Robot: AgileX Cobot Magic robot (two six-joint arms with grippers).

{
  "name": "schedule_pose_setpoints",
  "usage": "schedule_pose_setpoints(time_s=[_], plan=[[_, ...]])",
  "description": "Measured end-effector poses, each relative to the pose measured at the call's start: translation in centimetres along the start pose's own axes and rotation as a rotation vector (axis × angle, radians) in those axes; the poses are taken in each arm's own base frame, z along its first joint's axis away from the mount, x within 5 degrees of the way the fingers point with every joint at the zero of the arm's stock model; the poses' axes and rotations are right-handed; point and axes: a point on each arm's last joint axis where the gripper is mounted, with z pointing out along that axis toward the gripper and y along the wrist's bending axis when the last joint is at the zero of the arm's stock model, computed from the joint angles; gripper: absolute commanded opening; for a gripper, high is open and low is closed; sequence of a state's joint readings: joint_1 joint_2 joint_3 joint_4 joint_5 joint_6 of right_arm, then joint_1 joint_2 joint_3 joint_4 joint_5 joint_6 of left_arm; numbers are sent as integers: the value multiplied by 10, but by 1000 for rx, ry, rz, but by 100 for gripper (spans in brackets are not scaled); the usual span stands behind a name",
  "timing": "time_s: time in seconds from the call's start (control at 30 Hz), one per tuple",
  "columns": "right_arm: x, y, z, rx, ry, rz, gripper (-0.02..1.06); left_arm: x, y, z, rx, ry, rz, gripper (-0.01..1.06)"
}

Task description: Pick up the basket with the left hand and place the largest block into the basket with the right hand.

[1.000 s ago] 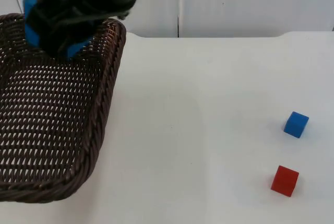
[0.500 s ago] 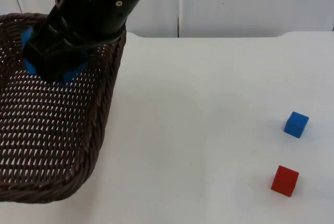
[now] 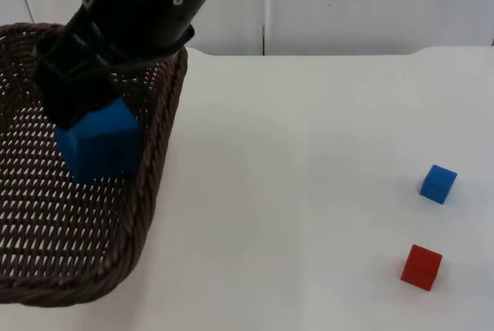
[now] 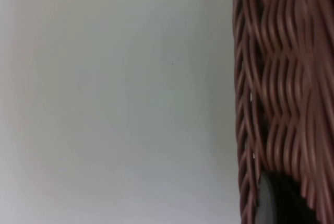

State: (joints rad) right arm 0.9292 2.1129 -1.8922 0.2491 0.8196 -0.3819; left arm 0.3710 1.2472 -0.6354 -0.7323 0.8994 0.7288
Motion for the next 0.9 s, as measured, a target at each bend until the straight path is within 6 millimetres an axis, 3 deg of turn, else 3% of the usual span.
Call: schedule_pose_setpoints(time_s=[0.17,0.47,0.9], plan=[[-6,1,-24,29,-12,-33,76,0,0,0,0,0,0,0],[-14,4,-89,55,-49,-20,76,0,0,0,0,0,0,0],[18,17,-136,70,-72,3,76,0,0,0,0,0,0,0]])
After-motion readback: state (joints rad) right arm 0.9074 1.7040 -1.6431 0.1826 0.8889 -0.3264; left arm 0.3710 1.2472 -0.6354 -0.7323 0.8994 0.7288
